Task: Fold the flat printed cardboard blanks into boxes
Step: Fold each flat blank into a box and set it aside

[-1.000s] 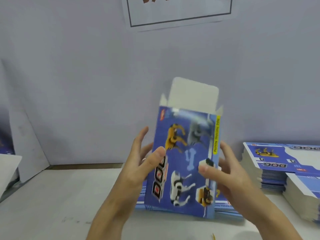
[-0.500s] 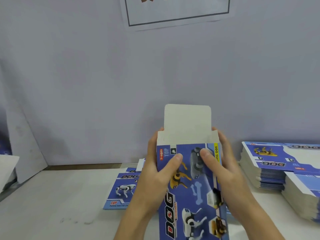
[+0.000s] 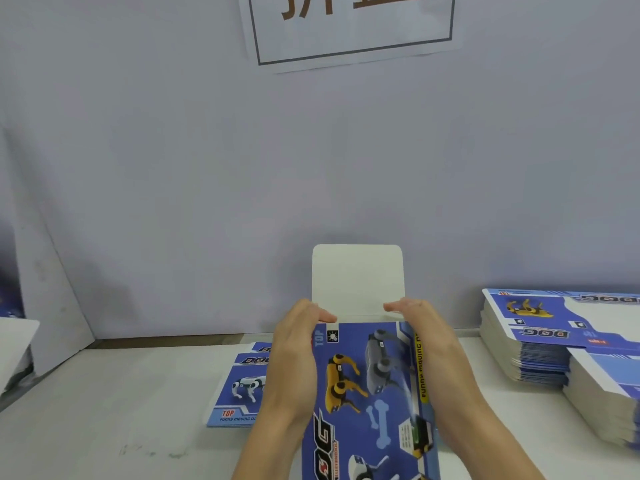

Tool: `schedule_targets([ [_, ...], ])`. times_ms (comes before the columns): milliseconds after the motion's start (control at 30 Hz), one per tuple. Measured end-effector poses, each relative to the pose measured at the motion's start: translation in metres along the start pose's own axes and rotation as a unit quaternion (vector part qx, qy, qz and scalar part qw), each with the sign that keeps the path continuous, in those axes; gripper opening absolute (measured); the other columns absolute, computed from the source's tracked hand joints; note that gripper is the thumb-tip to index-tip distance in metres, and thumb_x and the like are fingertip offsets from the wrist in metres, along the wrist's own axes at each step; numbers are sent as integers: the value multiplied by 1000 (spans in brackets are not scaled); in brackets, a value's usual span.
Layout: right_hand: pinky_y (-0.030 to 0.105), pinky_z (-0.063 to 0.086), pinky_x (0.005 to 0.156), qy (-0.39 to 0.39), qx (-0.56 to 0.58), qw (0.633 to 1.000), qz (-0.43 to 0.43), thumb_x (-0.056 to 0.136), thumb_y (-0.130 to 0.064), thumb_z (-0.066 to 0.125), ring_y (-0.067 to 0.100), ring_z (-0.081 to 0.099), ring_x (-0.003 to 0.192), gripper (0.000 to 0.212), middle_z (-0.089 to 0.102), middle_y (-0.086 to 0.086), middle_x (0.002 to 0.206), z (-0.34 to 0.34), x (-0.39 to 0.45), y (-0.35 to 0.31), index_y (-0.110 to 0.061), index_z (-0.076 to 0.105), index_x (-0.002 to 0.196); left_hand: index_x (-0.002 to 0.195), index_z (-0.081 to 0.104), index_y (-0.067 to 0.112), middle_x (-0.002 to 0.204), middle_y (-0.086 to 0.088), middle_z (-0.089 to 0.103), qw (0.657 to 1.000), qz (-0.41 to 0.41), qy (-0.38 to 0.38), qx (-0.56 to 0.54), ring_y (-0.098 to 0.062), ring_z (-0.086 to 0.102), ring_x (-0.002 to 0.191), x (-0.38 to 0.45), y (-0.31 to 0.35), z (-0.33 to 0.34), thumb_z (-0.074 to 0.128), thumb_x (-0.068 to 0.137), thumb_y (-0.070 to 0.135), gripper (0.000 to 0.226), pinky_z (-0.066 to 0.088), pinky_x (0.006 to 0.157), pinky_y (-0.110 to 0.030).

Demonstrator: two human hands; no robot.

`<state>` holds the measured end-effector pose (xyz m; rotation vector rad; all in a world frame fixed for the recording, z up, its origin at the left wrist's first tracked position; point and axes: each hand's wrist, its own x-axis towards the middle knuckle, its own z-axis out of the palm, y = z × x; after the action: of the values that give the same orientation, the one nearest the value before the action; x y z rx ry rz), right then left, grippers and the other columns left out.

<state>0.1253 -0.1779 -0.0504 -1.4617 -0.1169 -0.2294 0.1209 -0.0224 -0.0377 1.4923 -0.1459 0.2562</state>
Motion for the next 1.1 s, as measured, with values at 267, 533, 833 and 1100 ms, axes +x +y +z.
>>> schedule_targets([
  [267,48,60,79,-23,86,996,8,92,-33,55,31,75,89,32,74,11,97,3,-2,-2,-49,51,119,121,35,52,73,-10,68,997,-37,-13,-70,-18,72,67,3,1,-3,38,103,22,35,55,51,-26],
  [533,59,52,78,1,97,993,-62,83,-42,47,45,63,89,31,57,31,101,7,-11,-2,-16,60,93,78,63,23,82,-10,66,993,40,41,-101,-26,69,74,0,-5,-1,40,98,37,33,56,59,-33],
  [833,32,59,69,-65,83,993,-42,89,-37,55,32,72,93,28,66,22,94,6,-8,-6,-13,54,102,100,56,16,99,-5,70,996,66,-44,-39,-34,73,94,0,-5,-8,69,85,45,35,61,62,-38],
  [1100,33,60,60,-61,62,995,-52,75,-47,66,26,74,92,26,72,9,104,3,-11,-1,-35,64,98,116,59,22,119,-5,66,996,75,-50,-8,-33,70,104,-2,-6,-17,60,79,43,43,62,67,-42],
])
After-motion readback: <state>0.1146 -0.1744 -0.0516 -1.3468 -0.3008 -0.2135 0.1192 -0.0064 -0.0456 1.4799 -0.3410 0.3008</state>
